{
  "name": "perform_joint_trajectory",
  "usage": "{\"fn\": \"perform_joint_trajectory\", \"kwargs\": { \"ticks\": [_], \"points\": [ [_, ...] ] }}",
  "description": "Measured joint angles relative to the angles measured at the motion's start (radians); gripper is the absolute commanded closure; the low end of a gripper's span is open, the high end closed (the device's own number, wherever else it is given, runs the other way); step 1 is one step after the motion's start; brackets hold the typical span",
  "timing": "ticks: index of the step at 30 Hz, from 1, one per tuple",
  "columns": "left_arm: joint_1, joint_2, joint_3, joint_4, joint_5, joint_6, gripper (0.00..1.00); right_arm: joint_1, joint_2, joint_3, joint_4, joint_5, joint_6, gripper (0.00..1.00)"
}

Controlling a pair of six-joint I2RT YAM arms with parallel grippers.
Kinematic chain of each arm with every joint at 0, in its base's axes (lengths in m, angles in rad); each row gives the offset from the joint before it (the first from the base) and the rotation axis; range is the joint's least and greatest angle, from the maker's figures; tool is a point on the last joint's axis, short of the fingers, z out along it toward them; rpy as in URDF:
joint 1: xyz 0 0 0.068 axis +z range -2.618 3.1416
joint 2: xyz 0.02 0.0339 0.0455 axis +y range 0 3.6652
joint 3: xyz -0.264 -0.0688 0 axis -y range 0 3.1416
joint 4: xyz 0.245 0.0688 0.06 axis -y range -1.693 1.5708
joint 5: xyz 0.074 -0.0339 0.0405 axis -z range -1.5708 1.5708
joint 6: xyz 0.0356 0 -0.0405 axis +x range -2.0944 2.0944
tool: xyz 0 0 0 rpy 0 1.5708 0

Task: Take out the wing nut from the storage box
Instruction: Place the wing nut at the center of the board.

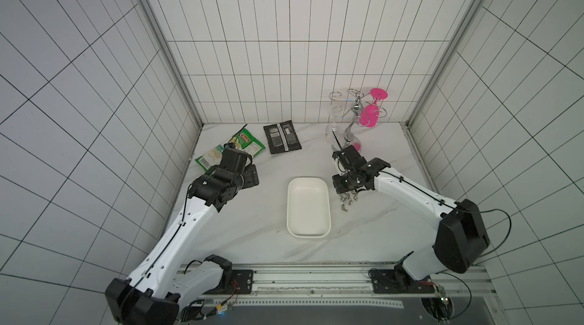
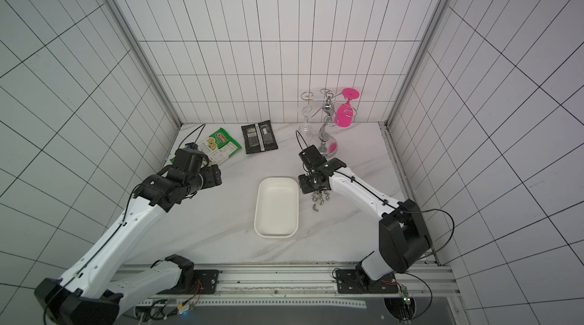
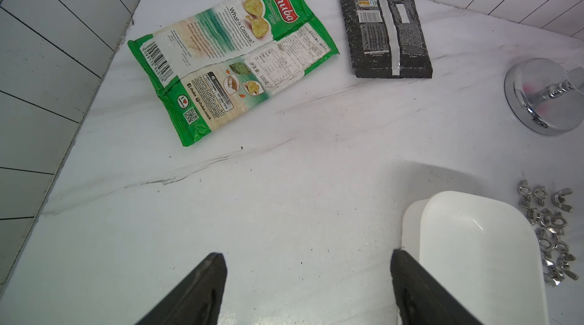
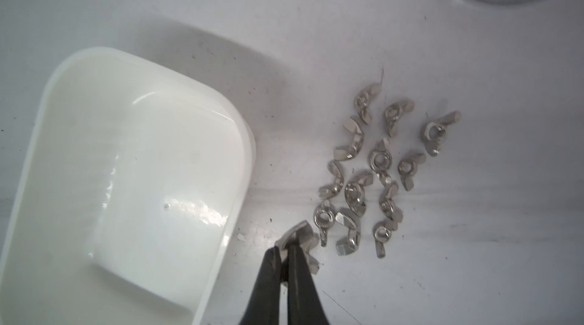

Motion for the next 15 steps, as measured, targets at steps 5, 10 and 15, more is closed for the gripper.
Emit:
{"fn": "perform_joint_trajectory", "kwargs": {
  "ticks": [5,10,15],
  "points": [
    [0.0,0.0,0.0,0.0,0.001,0.0,0.15,-0.033,-0.04,-0.129,0.0,-0.005,0.04,0.96],
    [0.0,0.001,0.003,0.0,0.001,0.0,0.15,-0.034,-0.041,-0.199,0.019,-0.015,0.066,0.96],
    [0.0,0.004,0.012,-0.003,0.001,0.0,0.15,-0.04,-0.039,-0.22,0.035,-0.026,0.078,0.96]
  ]
}}
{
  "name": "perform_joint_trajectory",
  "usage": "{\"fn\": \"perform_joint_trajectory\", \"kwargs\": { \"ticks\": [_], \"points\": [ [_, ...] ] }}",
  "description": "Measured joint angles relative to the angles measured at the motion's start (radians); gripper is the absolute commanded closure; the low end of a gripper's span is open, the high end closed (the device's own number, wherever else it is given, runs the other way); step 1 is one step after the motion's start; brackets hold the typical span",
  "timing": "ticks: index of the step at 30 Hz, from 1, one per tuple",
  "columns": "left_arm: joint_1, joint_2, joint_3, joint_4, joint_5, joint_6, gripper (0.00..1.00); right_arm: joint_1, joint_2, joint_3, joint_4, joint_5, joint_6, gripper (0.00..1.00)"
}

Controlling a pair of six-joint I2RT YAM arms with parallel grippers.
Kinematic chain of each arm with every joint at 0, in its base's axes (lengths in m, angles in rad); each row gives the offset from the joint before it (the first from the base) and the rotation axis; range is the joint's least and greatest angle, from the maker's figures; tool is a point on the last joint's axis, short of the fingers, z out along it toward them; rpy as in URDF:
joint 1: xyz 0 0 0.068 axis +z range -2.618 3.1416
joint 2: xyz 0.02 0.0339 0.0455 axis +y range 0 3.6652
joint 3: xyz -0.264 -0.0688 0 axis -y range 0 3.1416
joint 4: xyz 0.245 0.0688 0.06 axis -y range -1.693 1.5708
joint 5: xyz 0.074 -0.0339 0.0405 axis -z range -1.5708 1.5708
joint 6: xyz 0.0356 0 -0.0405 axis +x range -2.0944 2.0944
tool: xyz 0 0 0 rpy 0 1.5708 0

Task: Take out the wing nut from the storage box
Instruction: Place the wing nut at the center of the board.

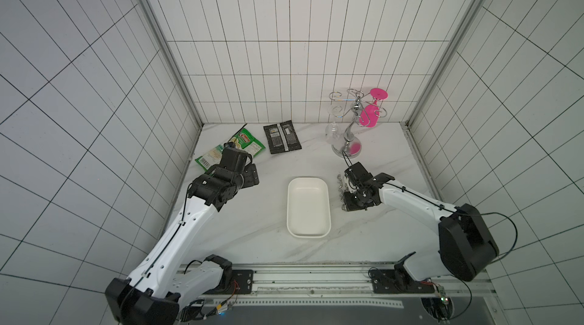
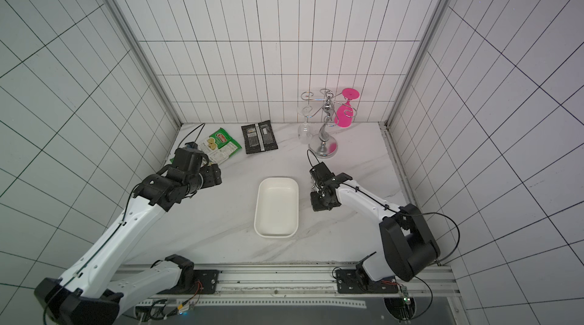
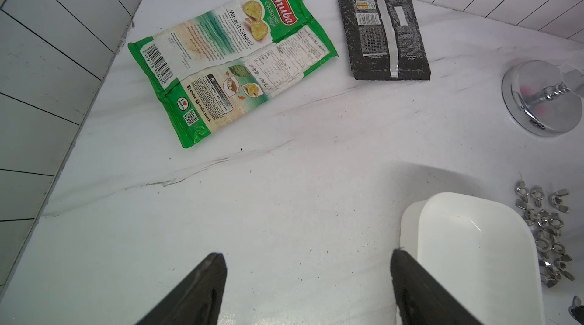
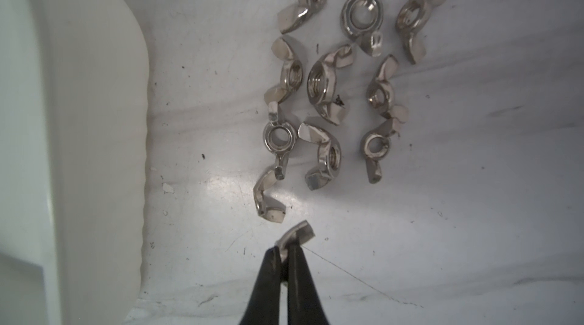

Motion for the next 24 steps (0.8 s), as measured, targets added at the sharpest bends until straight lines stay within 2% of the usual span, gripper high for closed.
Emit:
{"fn": "perform_joint_trajectory", "kwargs": {
  "ticks": [24],
  "points": [
    [0.0,0.0,0.001,-0.001,0.0,0.0,0.15,-0.039,0.101,-0.03,0.081,-0.019,-0.01,0.91]
  ]
}}
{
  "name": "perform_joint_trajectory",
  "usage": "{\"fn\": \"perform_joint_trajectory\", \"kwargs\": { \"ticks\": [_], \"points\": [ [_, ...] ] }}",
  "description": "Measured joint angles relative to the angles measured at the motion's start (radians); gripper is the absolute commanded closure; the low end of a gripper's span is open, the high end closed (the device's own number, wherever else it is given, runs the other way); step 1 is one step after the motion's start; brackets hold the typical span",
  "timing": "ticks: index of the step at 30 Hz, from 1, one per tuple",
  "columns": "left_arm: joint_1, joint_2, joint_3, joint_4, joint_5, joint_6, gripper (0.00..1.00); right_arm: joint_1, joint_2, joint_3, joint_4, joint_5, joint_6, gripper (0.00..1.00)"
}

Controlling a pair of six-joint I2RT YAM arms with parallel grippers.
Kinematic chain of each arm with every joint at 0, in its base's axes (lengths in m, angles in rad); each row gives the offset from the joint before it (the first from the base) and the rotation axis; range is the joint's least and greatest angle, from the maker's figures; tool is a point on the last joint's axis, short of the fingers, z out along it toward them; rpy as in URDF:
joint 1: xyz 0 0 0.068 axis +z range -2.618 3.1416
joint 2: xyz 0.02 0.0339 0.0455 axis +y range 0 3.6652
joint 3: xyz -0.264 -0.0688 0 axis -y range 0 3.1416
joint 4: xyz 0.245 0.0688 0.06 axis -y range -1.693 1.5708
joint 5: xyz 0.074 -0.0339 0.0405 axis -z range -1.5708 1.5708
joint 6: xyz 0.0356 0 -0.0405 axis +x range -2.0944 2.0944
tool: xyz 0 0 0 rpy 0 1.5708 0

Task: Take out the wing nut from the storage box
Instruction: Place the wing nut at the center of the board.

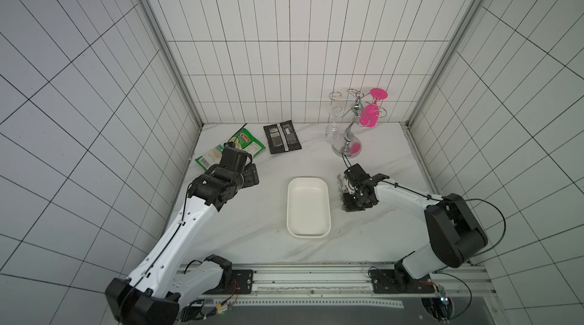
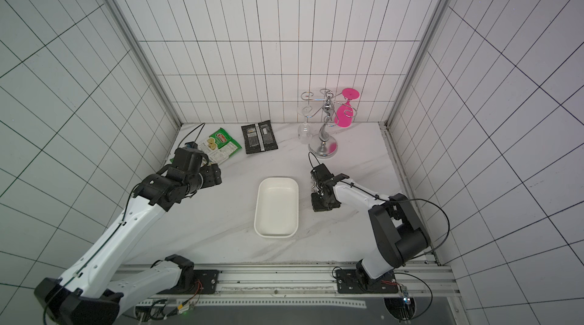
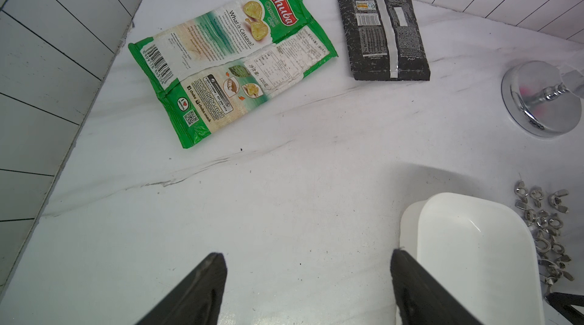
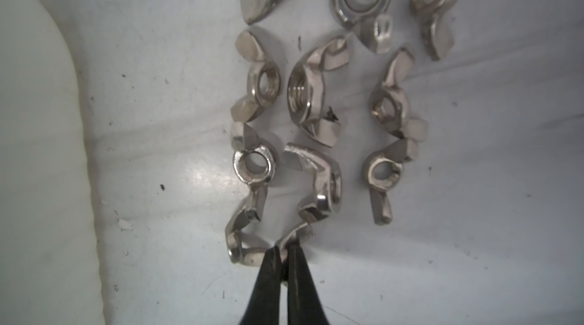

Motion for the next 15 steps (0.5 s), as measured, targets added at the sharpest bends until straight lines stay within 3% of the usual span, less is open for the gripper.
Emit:
{"fn": "perform_joint_trajectory", "kwargs": {
  "ticks": [11,15],
  "points": [
    [0.0,0.0,0.0,-0.001,0.0,0.0,0.15,0.0,0.011,0.0,0.005,-0.004,-0.003,0.76],
    [0.0,0.0,0.0,0.0,0.0,0.0,0.15,0.0,-0.04,0.005,-0.026,-0.001,-0.004,0.65]
  ]
}}
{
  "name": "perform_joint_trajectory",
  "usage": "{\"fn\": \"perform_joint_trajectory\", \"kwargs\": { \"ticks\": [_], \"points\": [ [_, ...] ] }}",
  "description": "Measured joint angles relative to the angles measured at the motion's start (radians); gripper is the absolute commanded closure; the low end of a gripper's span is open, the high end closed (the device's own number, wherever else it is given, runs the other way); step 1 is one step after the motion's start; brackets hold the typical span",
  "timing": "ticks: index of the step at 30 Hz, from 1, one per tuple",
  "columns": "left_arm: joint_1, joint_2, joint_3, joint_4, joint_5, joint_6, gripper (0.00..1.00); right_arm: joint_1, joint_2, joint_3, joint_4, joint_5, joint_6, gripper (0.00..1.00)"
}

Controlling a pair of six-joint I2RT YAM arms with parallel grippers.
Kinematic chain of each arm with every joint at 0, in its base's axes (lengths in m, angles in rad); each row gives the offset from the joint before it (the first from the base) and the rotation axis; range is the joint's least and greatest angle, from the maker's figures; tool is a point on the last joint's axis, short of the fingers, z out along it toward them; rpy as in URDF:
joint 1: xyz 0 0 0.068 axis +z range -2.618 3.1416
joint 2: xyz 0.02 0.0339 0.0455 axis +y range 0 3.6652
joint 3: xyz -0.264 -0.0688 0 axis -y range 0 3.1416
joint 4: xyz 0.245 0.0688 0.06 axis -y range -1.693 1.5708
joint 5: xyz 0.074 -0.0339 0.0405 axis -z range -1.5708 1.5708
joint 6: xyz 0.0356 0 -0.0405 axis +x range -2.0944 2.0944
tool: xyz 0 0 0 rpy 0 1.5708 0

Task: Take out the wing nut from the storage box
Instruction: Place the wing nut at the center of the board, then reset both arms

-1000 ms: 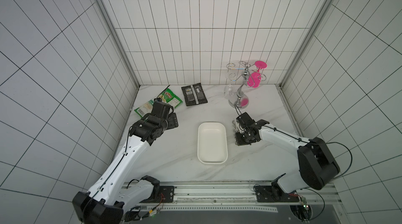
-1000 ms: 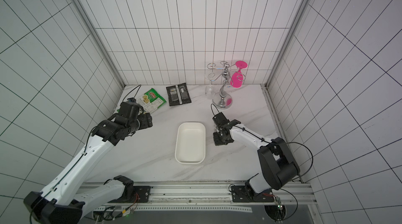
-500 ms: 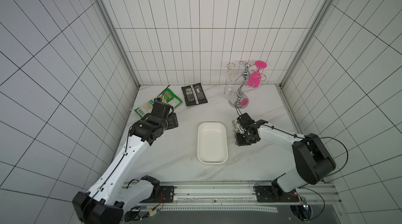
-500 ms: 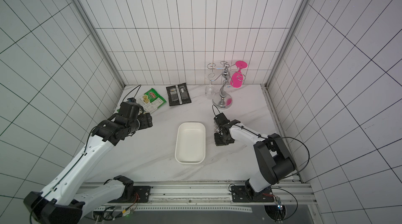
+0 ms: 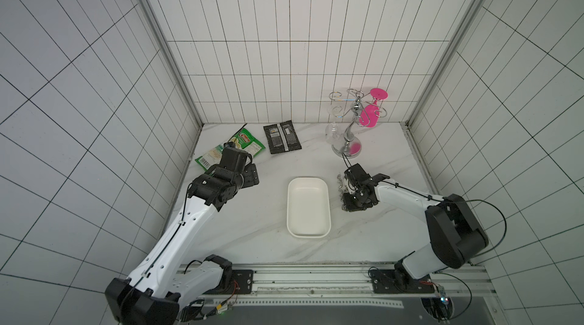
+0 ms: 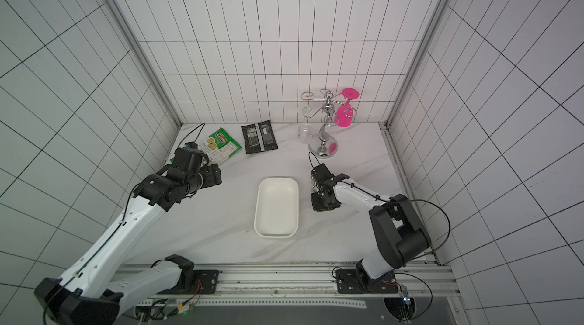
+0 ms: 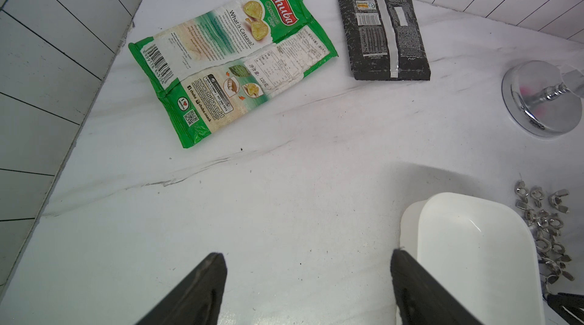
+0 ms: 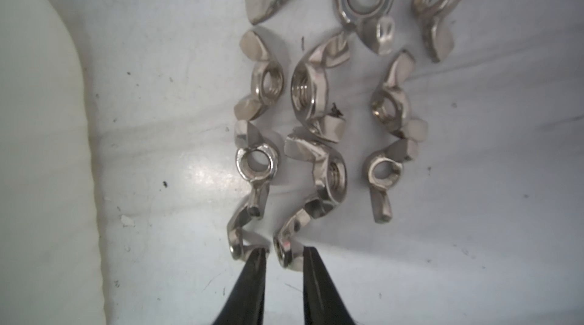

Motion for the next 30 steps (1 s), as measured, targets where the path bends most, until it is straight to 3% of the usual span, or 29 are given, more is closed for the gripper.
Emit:
{"fn": "perform_joint_trajectory", "kwargs": {
  "ticks": [5,8,12,17,23,30],
  "points": [
    [0.0,0.005,0.003,0.0,0.0,0.0,0.15,0.0,-0.119,0.056,-0.048,0.038,-0.01,0.42],
    [0.0,0.026,0.026,0.002,-0.002,0.003,0.13,-0.016,-0.195,0.093,-0.047,0.086,-0.023,0.01],
    [0.002,0.042,0.049,0.018,-0.02,0.026,0.02,-0.112,-0.264,0.115,-0.016,0.149,-0.041,0.01],
    [0.025,0.054,0.036,0.1,-0.086,0.049,0.02,-0.324,-0.282,0.094,0.093,0.283,-0.032,0.01],
    [0.108,0.078,-0.186,0.389,-0.237,0.089,0.02,-0.57,-0.33,-0.132,0.376,0.401,-0.045,0.01],
    [0.238,0.222,-0.37,0.679,-0.306,0.154,0.02,-0.601,-0.194,-0.34,0.785,0.367,-0.119,0.01]
  ]
}}
